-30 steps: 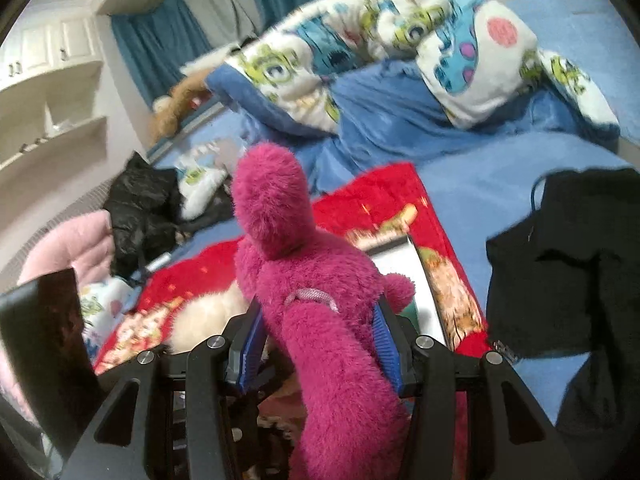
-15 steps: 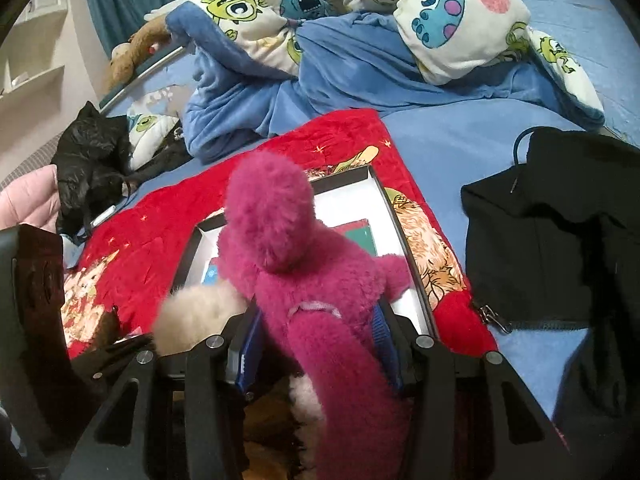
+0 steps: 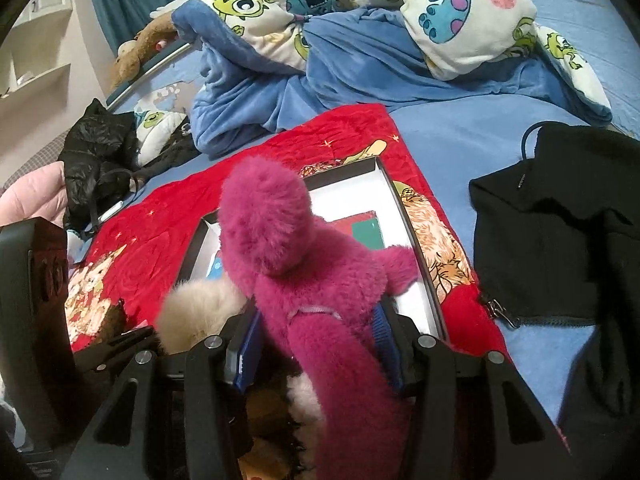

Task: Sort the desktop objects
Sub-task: 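Carry the cream plush with the left tool while the right tool carries the pink bear to the box, then lower both plush toys into the box and open both tools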

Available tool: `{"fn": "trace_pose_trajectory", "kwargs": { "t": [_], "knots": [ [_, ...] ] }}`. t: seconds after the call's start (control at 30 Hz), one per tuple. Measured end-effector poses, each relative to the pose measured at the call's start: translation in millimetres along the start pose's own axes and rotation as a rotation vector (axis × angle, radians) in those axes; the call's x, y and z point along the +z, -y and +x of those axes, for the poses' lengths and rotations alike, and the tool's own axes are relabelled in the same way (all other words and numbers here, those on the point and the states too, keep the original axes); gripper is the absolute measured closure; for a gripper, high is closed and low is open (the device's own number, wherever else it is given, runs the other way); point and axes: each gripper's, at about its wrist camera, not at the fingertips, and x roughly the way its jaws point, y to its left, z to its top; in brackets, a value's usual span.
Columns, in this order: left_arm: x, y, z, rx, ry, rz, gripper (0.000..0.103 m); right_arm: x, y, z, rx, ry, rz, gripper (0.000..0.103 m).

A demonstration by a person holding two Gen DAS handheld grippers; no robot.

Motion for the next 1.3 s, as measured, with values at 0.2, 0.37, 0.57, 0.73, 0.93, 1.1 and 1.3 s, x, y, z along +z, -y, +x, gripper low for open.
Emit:
{"fn": "trace_pose_trajectory", "kwargs": {
  "t": [0.2,0.37,0.57,0.73,0.93,1.1,1.3],
  "knots": [
    [-0.8,2.7,-2.9,0.027,0.012,0.016,0.05,-0.8,-1.0,-0.3,0.003,0.0,-0.003,0.053],
    [-0.7,3.7,-4.9,0.028,0.017,0.025,0.044,-1.1,-1.1,-0.8,0.008,0.002,0.004,0.051],
    [-0.7,7.8,-16.5,0.052,0.071,0.05,0.016,0.0,1.2,-6.2,0.058,0.024,0.032,0.033],
    [-1.1,9.2,-24.7,0.06,0.108,0.058,0.0,1.2,3.3,-12.4,0.1,0.046,0.051,0.0],
    [0.1,12.8,-34.4,0.059,0.148,0.074,0.0,2.9,12.0,-15.6,0.139,0.061,0.099,0.0],
    [1.3,12.1,-34.6,0.059,0.146,0.069,0.0,3.2,12.7,-17.3,0.133,0.065,0.103,0.0],
    [0.7,10.1,-35.1,0.061,0.151,0.06,0.0,4.3,14.1,-17.4,0.11,0.071,0.11,0.0]
  ]
}}
